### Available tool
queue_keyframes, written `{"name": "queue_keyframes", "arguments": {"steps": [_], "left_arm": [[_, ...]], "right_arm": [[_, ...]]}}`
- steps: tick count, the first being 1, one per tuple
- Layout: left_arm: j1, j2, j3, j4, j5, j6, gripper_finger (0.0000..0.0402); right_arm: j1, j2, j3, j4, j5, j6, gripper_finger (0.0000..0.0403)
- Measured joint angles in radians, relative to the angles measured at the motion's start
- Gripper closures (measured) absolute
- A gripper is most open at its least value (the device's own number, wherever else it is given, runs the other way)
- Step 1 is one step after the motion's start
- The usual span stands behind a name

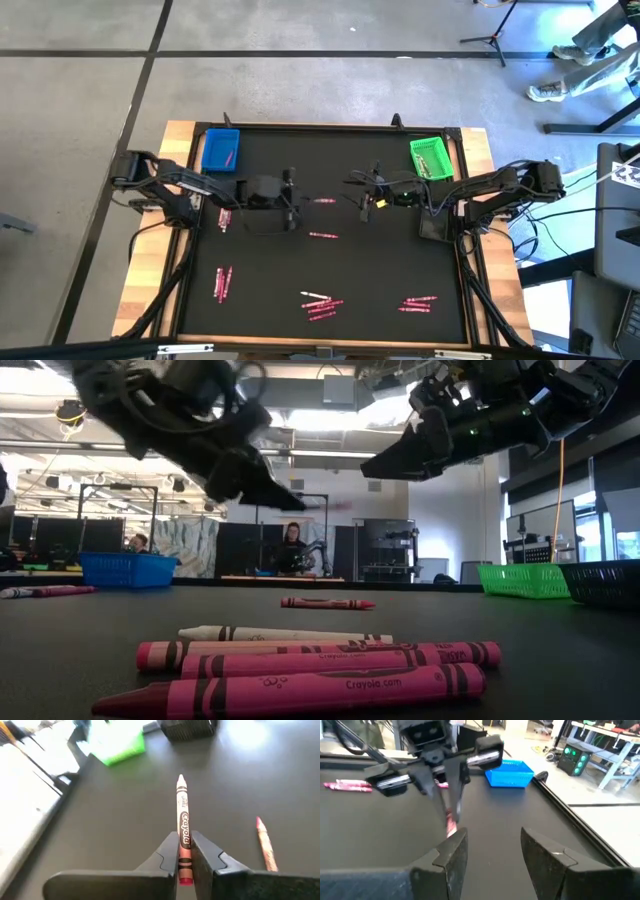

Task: Sort crayons
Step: Put the pink crayon into the black bin

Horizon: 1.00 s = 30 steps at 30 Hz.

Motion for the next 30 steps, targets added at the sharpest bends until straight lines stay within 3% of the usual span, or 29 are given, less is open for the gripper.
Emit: {"name": "queue_keyframes", "arguments": {"steps": [6,10,21,30], "left_arm": [[0.029,-0.049,-0.146,0.364,0.045,0.015,0.0382],[0.037,-0.047,-0.191,0.520,0.077,0.049,0.0381],[0.029,-0.083,-0.158,0.631,0.096,0.152,0.0381],[0.029,-0.094,-0.159,0.716,0.118,0.151,0.0380]], "right_arm": [[-0.001,-0.001,0.000,0.055,0.027,-0.001,0.0221],[-0.001,-0.001,0.000,0.055,-0.043,0.005,0.0218],[-0.001,0.000,0.015,0.165,-0.086,-0.012,0.0113],[-0.001,0.000,0.085,0.169,-0.123,-0.096,0.0124]]}}
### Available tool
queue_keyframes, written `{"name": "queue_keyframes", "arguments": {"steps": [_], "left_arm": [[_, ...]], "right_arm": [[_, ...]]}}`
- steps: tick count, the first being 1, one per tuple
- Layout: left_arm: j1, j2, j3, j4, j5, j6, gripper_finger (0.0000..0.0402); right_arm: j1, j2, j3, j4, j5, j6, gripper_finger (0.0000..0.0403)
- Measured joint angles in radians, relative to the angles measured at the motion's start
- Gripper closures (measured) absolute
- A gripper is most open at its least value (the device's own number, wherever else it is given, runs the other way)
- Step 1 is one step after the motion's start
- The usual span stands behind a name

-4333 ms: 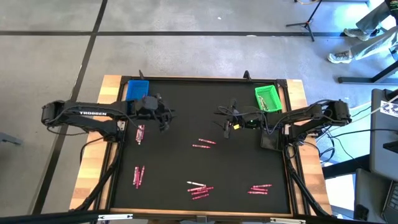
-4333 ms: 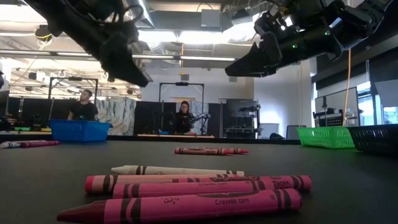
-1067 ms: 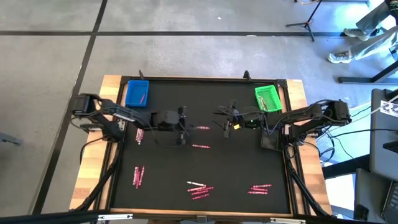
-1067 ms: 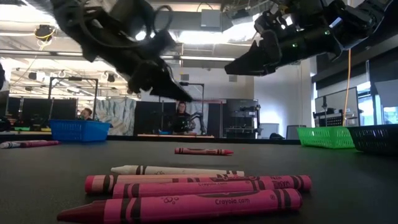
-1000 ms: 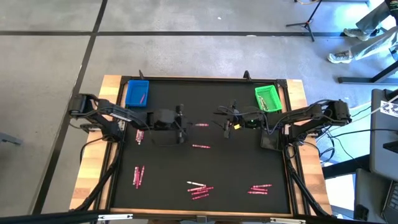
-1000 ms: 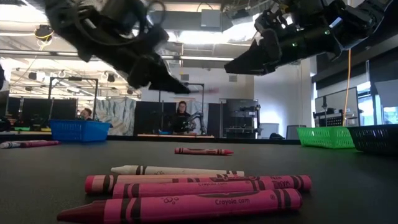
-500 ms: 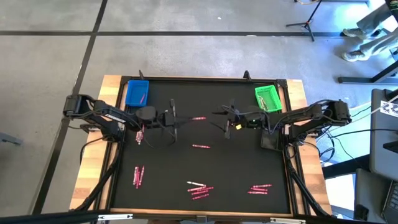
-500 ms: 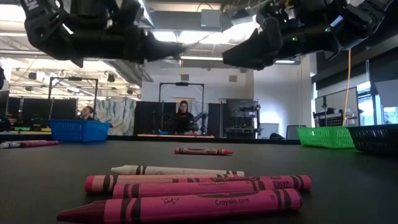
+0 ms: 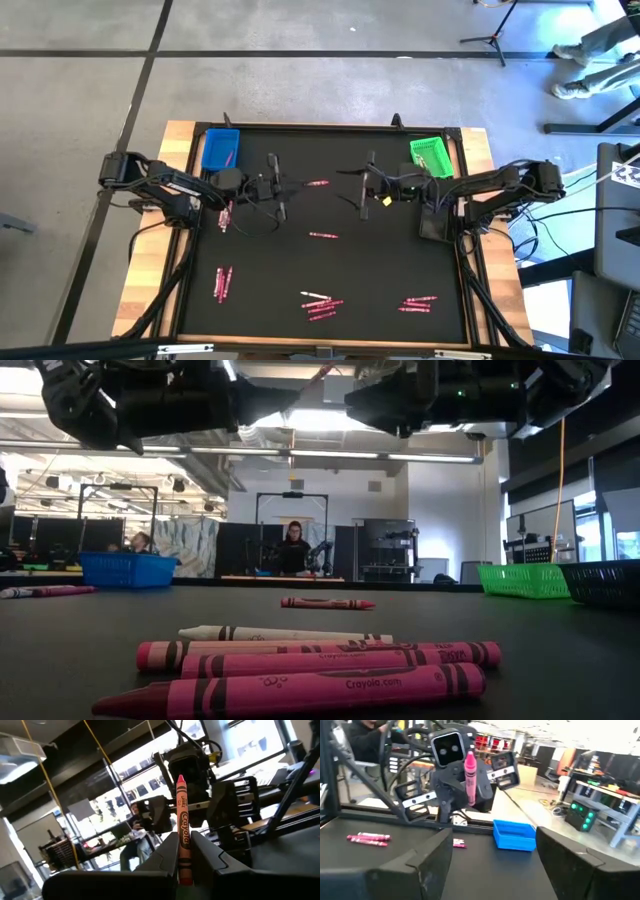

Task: Sort crayons
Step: Put the pink crayon into the black bin

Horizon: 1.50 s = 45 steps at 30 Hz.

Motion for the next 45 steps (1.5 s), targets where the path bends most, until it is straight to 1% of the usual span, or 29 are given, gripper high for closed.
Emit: {"name": "queue_keyframes", "arguments": {"steps": [4,8,13,19,22,26,28,33,37,41,43,45], "left_arm": [[-0.016,0.000,0.000,-0.020,0.003,-0.046,0.0380],[-0.039,0.010,0.000,-0.041,0.007,-0.046,0.0380],[-0.049,0.015,0.000,-0.029,0.006,-0.036,0.0380],[-0.048,0.015,0.000,-0.018,0.003,-0.056,0.0380],[-0.048,0.015,0.000,-0.007,0.003,-0.049,0.0380],[-0.048,0.016,0.000,-0.016,0.067,-0.034,0.0380],[-0.049,0.025,0.000,-0.006,0.079,-0.043,0.0380],[-0.041,0.029,0.011,-0.001,0.069,-0.059,0.0380],[-0.033,0.030,0.027,-0.033,0.066,-0.067,0.0380],[-0.037,0.030,0.027,-0.052,0.047,-0.079,0.0380],[-0.037,0.030,0.027,-0.046,0.048,-0.082,0.0380],[-0.036,0.030,0.027,-0.045,0.052,-0.083,0.0380]], "right_arm": [[0.000,0.038,0.000,0.027,-0.027,-0.007,0.0138],[0.001,0.091,-0.001,0.116,-0.047,-0.009,0.0150],[0.000,0.138,0.000,0.198,-0.118,-0.042,0.0162],[0.000,0.157,0.000,0.245,-0.142,-0.072,0.0171],[0.000,0.157,0.000,0.260,-0.177,-0.068,0.0174],[0.001,0.156,0.014,0.334,-0.181,-0.012,0.0182],[0.001,0.156,0.029,0.326,-0.184,0.016,0.0189],[0.008,0.181,0.064,0.278,-0.208,0.042,0.0208],[0.029,0.234,0.107,0.276,-0.210,0.010,0.0222],[0.042,0.249,0.134,0.281,-0.206,-0.039,0.0236],[0.041,0.249,0.135,0.279,-0.207,-0.041,0.0252],[0.040,0.249,0.135,0.272,-0.207,-0.040,0.0279]]}}
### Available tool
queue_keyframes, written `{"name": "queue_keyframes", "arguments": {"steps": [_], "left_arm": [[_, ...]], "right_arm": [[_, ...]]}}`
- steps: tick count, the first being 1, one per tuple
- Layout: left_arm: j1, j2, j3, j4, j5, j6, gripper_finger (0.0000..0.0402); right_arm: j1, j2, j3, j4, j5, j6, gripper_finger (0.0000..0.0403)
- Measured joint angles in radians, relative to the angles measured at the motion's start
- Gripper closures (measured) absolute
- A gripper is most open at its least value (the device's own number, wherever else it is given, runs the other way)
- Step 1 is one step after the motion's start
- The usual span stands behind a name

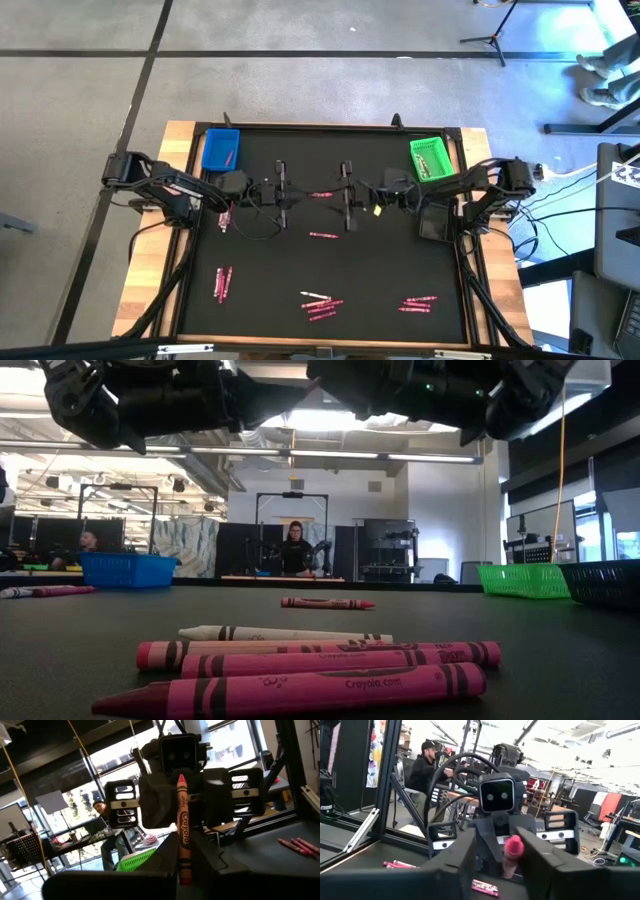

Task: Sort crayons
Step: Put the pink crayon into the black bin

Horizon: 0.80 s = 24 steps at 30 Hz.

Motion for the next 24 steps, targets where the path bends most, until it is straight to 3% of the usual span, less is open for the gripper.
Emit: {"name": "queue_keyframes", "arguments": {"steps": [6,11,15,19,24], "left_arm": [[-0.001,0.000,0.000,-0.001,0.007,-0.010,0.0380],[0.000,0.000,0.000,-0.012,0.002,-0.009,0.0369],[0.001,-0.001,0.000,-0.024,-0.046,-0.009,0.0329],[0.001,-0.001,0.000,-0.068,-0.166,-0.008,0.0286],[0.001,-0.001,0.000,-0.196,-0.242,-0.006,0.0268]], "right_arm": [[-0.002,0.000,0.000,0.000,0.009,-0.032,0.0387],[-0.001,-0.009,0.000,-0.029,0.036,-0.034,0.0368],[0.000,-0.060,0.000,-0.128,0.088,-0.066,0.0388],[0.000,-0.174,0.000,-0.339,0.190,-0.063,0.0385],[0.000,-0.337,0.053,-0.785,0.323,0.039,0.0375]]}}
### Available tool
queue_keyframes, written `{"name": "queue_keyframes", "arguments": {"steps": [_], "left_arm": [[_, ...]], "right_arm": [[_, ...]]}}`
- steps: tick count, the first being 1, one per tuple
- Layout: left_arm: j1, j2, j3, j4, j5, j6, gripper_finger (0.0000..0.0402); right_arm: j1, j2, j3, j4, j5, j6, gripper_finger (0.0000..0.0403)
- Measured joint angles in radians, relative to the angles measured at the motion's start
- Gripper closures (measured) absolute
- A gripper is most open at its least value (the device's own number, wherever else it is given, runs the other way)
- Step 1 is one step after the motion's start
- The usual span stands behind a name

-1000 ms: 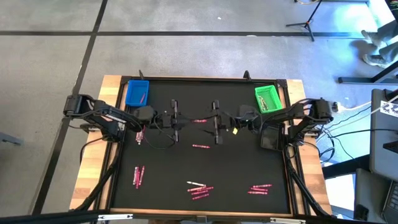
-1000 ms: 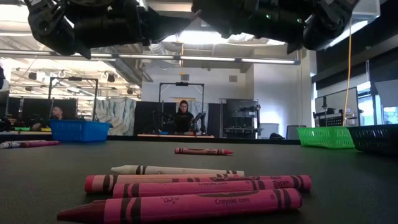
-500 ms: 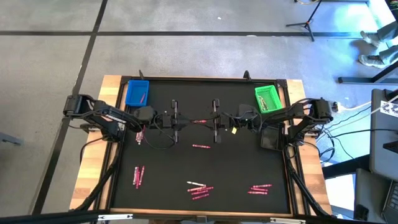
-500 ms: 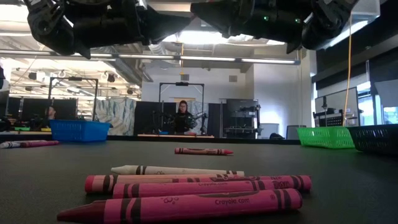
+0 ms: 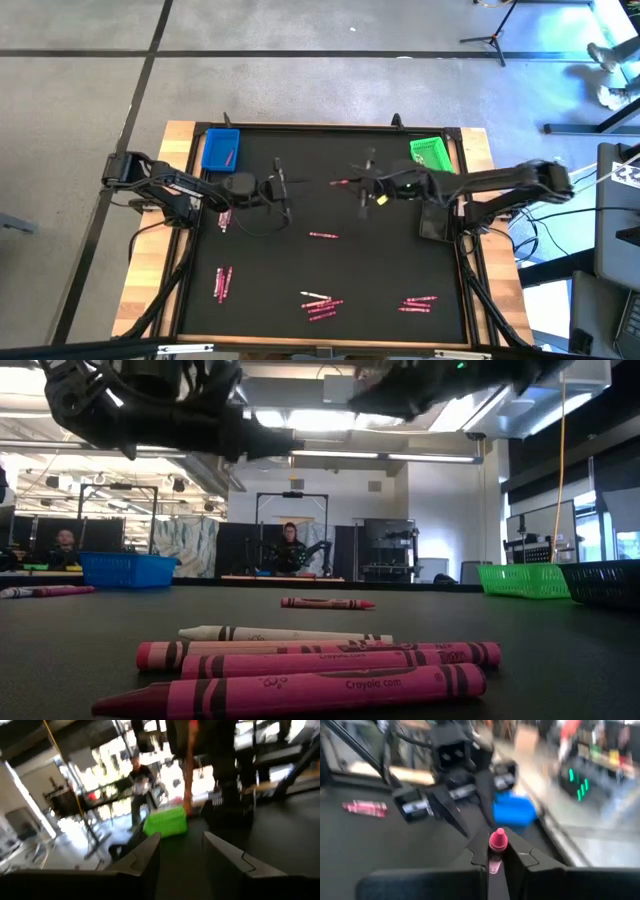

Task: Sort crayons
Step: Put the pink crayon into the black bin

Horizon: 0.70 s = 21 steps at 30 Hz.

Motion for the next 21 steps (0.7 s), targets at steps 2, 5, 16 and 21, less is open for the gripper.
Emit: {"name": "queue_keyframes", "arguments": {"steps": [2,5,16,21], "left_arm": [[-0.002,0.000,0.000,-0.079,0.003,-0.002,0.0267],[-0.011,0.000,0.000,-0.139,0.009,-0.002,0.0267],[-0.038,0.000,0.000,-0.137,0.011,-0.002,0.0266],[-0.038,0.000,0.000,-0.137,0.011,-0.002,0.0266]], "right_arm": [[0.000,-0.054,0.038,-0.206,0.043,0.062,0.0383],[0.000,-0.111,0.104,-0.510,0.072,0.185,0.0389],[0.000,-0.169,0.220,-1.336,0.073,0.679,0.0385],[0.000,-0.170,0.198,-1.580,0.072,0.899,0.0381]]}}
